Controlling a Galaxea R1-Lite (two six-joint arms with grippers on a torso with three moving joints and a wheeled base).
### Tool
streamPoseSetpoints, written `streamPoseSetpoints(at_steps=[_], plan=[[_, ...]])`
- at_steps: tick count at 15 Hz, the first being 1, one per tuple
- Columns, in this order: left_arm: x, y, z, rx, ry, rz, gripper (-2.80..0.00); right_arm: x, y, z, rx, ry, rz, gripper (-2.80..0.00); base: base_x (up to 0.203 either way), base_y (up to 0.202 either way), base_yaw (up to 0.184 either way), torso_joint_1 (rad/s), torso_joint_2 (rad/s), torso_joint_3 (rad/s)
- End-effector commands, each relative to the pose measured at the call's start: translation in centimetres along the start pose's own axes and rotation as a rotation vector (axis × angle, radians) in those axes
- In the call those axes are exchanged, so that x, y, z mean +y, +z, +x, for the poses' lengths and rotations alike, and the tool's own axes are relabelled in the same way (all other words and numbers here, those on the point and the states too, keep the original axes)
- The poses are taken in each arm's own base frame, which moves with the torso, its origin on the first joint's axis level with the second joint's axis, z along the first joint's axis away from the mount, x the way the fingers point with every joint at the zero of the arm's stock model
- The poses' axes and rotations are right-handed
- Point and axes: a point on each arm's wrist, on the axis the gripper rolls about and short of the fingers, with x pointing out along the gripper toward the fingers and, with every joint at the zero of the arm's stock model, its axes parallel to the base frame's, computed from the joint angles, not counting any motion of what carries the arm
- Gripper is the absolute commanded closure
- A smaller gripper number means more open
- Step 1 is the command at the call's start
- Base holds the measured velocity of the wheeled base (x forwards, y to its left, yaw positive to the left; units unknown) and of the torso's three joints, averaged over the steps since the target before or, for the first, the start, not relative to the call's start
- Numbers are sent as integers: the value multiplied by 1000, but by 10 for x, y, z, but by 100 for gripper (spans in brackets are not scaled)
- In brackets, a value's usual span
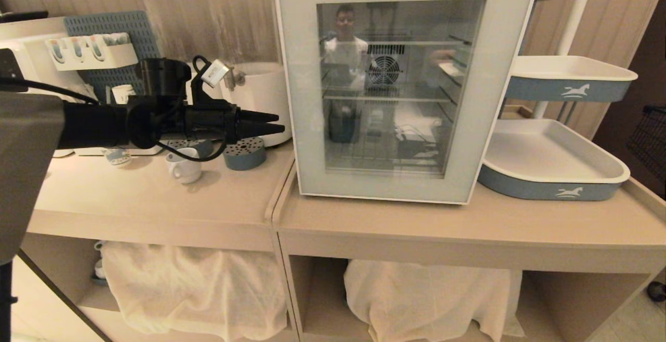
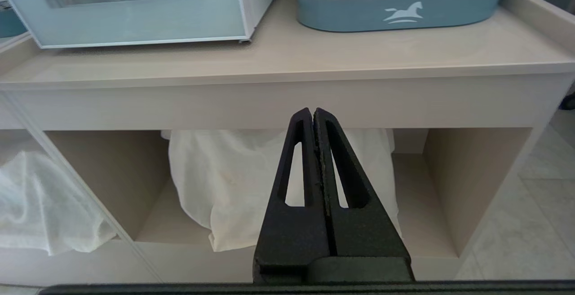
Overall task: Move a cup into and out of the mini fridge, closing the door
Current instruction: Open the freezer door
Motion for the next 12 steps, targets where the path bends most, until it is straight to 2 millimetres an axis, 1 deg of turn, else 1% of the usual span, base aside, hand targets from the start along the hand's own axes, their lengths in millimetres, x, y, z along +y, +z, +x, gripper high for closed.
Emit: streamPoseSetpoints(at_steps=[1, 5, 8, 12], plan=[[-2, 3, -1, -5, -6, 8, -280, 0, 0, 0, -1, 1, 0, 0, 0, 0, 0, 0, 0, 0], [-6, 7, -1, -12, -47, 10, -280, 0, 0, 0, 0, 1, 1, 0, 0, 0, 0, 0, 0, 0], [-9, 9, 0, -22, -108, -18, -280, 0, 0, 0, 0, 1, 1, 0, 0, 0, 0, 0, 0, 0], [-9, 8, 5, -22, -114, -1, -280, 0, 0, 0, 0, 1, 0, 0, 0, 0, 0, 0, 0, 0]])
